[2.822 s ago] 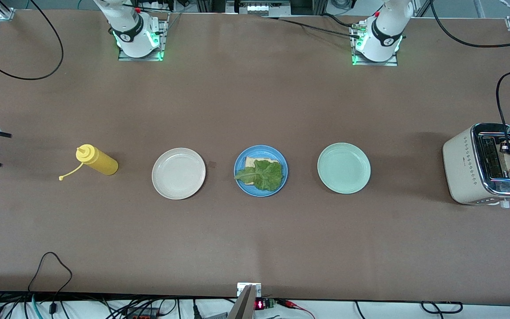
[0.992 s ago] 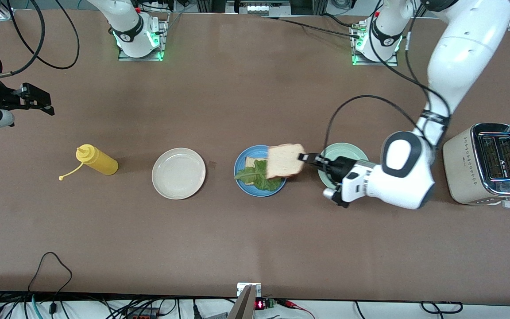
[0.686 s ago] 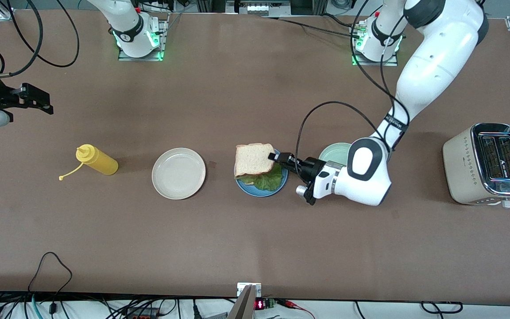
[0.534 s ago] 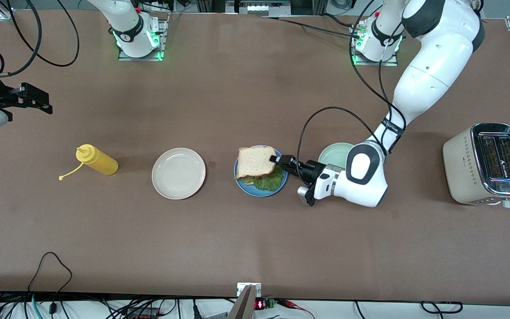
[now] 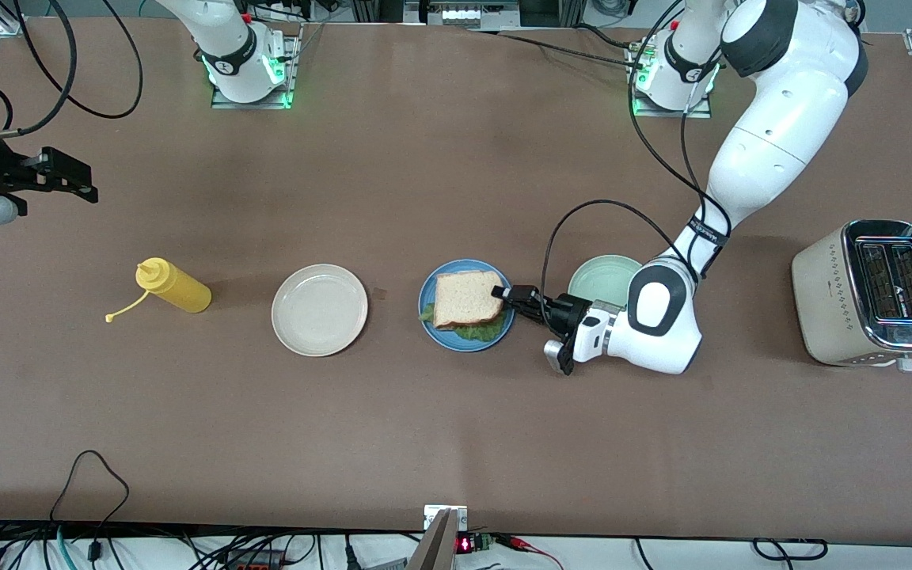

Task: Make sandwich in blue plate with both arms
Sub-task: 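Lower the bread onto the lettuce and open the left gripper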

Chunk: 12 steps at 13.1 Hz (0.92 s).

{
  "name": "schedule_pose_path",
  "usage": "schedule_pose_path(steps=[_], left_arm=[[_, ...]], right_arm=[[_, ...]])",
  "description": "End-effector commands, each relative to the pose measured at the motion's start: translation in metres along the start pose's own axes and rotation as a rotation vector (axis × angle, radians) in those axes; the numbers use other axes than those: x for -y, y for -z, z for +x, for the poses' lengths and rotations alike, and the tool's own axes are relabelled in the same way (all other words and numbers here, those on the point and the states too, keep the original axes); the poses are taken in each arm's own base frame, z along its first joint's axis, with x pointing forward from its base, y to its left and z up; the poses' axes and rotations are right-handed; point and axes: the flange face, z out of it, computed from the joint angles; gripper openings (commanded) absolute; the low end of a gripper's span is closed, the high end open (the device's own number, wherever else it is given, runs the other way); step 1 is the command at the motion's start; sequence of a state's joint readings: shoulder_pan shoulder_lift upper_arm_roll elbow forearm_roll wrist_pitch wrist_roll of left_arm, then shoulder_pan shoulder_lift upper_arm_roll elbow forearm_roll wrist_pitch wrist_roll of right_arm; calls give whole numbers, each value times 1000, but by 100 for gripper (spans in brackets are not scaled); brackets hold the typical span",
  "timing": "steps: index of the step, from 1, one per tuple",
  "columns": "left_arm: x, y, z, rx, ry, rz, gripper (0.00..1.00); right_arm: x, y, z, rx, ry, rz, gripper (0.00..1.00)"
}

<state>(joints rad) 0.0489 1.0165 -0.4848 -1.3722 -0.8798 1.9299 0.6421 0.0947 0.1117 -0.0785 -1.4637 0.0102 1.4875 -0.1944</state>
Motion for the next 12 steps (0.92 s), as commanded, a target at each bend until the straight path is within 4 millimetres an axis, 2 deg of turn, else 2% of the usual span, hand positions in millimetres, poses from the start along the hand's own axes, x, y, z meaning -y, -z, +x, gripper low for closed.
schedule_pose_path(steps=[1,2,3,7,8,10,12], left_arm=[[-13,25,6,22,-91,100,100],[-28,34,7,51,-116,153,100],[-32,40,4,83,-111,179,100],[-64,89,-16,266,-17,370,100],[-80,99,-21,311,0,431,100],[-113,132,-35,403,-3,627,100],[-138,160,-45,460,-15,779,100]], right_arm=[[14,-3,1,-12,8,14,100],[16,-1,1,-19,9,11,100],[15,-1,1,-19,8,11,100],[14,-1,1,-19,11,8,100],[13,1,-1,-19,6,8,100],[9,2,-2,-28,0,7,100],[8,2,1,-43,-2,4,100]])
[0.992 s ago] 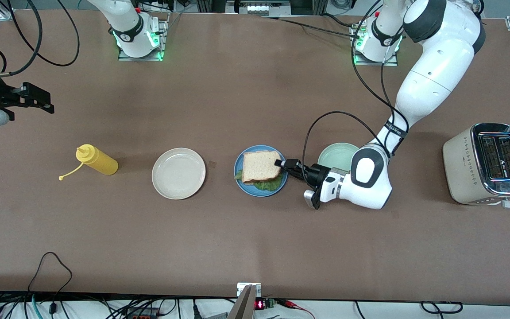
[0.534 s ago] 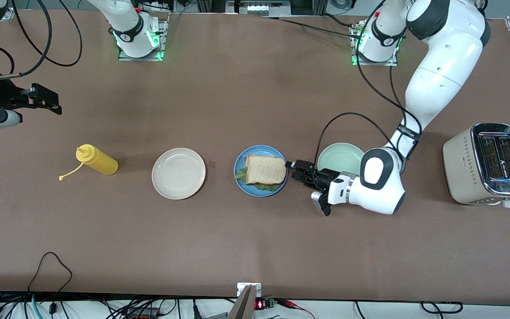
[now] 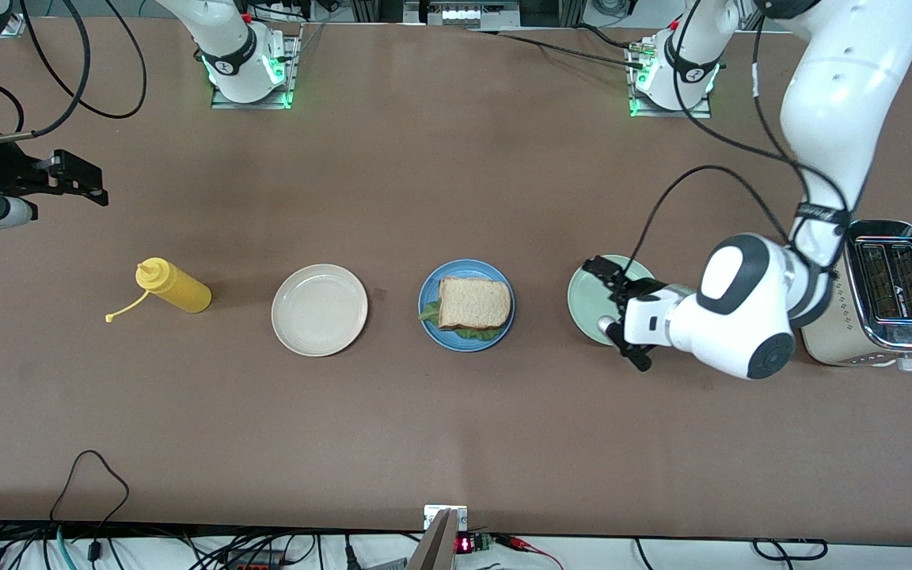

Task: Make sandwich in blue plate with both arms

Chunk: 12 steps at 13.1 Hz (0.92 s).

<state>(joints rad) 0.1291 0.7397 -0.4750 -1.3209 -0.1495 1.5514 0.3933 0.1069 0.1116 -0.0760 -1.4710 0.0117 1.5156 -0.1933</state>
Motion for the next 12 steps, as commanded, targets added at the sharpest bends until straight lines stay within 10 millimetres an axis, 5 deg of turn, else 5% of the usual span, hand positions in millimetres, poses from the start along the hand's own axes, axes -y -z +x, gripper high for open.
schedule_pose_path(steps=[1,4,5,8,12], left_arm=[[-19,44,-35,70,32,189,100],[-48,100,-76,138,100,404,100],[-64,131,-94,80,167,456,100],[-72,194,-154,-132,484,418,100],[-100,220,-213,-335,535,519,100]], right_arm=[[0,3,-2,-30,-15,6,100],[-1,5,1,-53,-15,1,100],[1,8,0,-55,-10,-10,100],[-1,10,-1,-62,-15,-2,100],[-4,12,0,-79,-23,-2,100]])
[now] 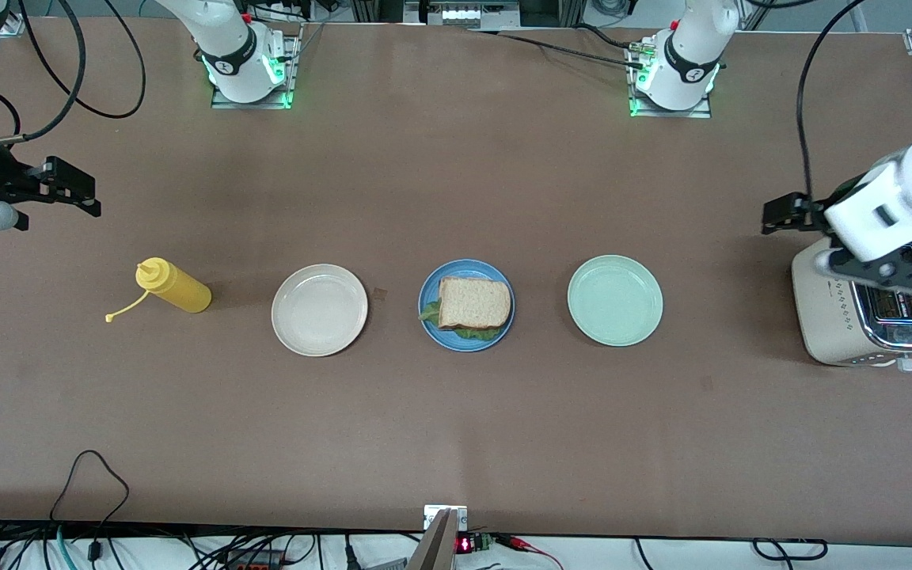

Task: Make sandwich in blue plate with both arms

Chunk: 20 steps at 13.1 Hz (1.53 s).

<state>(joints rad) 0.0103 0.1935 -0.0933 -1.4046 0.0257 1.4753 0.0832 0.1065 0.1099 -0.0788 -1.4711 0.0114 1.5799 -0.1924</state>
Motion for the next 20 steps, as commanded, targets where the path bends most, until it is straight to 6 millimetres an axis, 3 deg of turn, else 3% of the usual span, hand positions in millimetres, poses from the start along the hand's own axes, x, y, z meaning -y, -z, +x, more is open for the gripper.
schedule_pose_path(steps=[1,4,7,20], left_arm=[[-6,-5,-34,-77,31,13,100],[-3,-18,-55,-128,50,20,100],[-2,-19,-53,-124,54,18,100],[-8,-15,-50,-101,44,15,100]], right_arm=[[-3,5,-6,-10,-22,11,100],[-6,12,-12,-9,-11,6,100],[-28,11,-13,-23,-50,8,100],[-20,-11,0,13,-33,-7,100]])
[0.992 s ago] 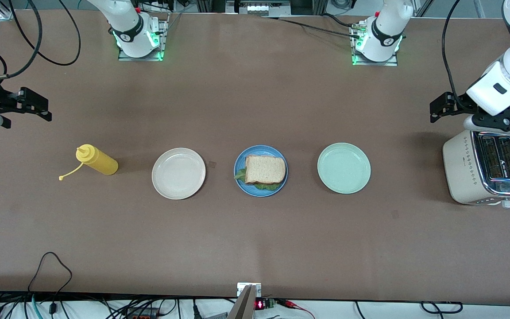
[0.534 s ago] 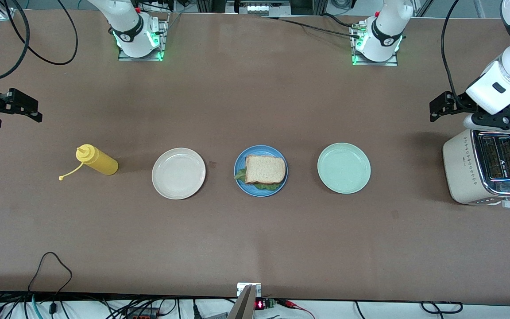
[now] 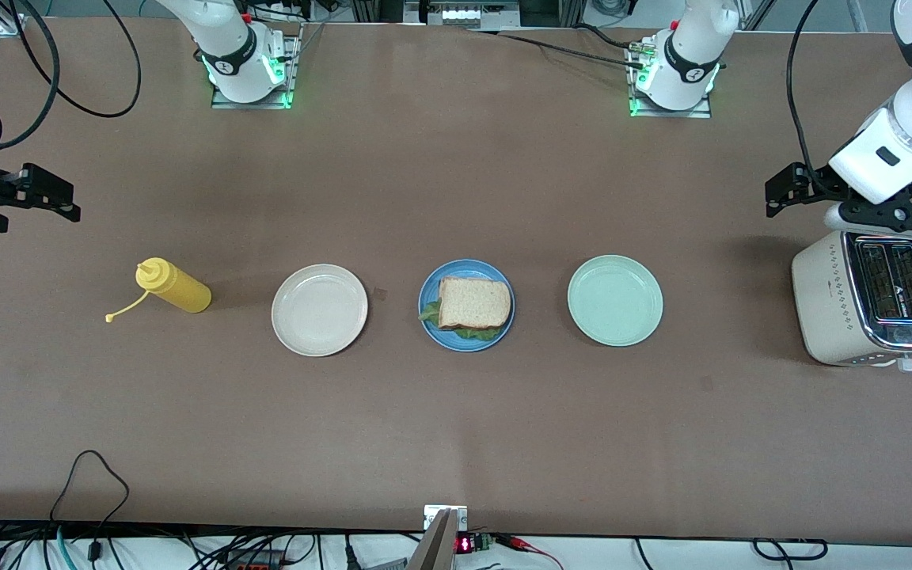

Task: Make sandwich in blue plate with both arms

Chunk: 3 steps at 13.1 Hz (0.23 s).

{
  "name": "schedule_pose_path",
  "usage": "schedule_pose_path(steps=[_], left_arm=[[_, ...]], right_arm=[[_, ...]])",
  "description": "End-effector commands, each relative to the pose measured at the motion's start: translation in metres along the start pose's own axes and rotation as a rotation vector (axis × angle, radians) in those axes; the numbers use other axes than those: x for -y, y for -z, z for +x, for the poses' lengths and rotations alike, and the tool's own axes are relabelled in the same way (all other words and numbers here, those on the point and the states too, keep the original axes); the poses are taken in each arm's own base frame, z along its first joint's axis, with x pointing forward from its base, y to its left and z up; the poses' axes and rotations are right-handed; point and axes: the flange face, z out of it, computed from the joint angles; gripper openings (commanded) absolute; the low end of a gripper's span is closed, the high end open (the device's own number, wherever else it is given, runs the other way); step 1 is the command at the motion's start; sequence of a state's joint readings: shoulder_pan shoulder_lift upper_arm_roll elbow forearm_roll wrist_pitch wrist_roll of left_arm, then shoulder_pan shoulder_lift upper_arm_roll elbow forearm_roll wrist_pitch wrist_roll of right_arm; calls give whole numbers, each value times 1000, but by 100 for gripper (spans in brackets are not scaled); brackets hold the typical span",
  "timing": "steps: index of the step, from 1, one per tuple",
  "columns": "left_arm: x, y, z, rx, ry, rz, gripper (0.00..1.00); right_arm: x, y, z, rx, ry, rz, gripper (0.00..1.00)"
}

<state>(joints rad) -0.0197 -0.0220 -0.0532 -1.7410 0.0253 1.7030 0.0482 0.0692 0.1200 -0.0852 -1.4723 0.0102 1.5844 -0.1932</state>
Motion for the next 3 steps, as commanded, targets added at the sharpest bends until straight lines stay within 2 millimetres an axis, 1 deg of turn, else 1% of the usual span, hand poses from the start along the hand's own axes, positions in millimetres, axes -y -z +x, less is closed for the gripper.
schedule_pose_path(steps=[1,3], left_arm=[[-3,6,-4,7,0,-10,100],[-2,8,0,0,-1,-10,100]], right_arm=[[5,-6,3,7,7,-6,100],[7,-7,3,9,13,-7,100]])
